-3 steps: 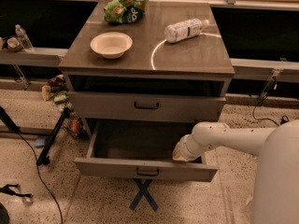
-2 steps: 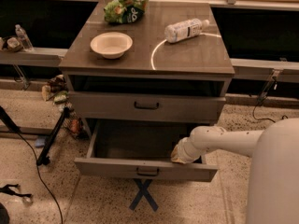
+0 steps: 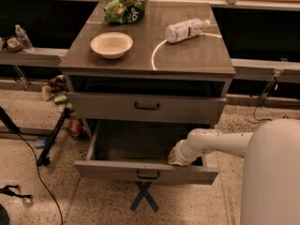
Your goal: Open middle drawer
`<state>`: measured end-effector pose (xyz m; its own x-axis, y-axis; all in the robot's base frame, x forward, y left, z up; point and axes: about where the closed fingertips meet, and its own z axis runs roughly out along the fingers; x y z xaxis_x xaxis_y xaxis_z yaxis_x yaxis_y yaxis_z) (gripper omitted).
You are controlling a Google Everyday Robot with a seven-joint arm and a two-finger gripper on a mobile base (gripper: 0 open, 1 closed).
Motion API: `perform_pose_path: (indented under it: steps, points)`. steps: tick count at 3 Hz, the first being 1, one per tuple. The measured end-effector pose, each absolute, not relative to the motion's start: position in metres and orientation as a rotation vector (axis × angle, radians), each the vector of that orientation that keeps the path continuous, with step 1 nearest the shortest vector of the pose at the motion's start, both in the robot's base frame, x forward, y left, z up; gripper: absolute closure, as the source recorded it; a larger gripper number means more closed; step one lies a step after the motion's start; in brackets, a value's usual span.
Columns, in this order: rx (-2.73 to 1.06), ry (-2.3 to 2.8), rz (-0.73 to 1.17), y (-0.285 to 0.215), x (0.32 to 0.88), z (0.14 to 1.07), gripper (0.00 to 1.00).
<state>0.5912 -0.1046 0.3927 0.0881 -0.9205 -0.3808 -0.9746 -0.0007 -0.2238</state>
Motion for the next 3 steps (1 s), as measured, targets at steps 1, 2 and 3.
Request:
perform_pose_path:
  steps: [1,2,3]
  points:
    - [-1.937,1.927,0.329,-0.099,0.572,0.400,1.00]
    - [-1.925,2.023,0.452,-0.098,0.546,0.409,1.00]
    - [-1.917,2.078,0.601,-0.086,0.509,0.413,1.00]
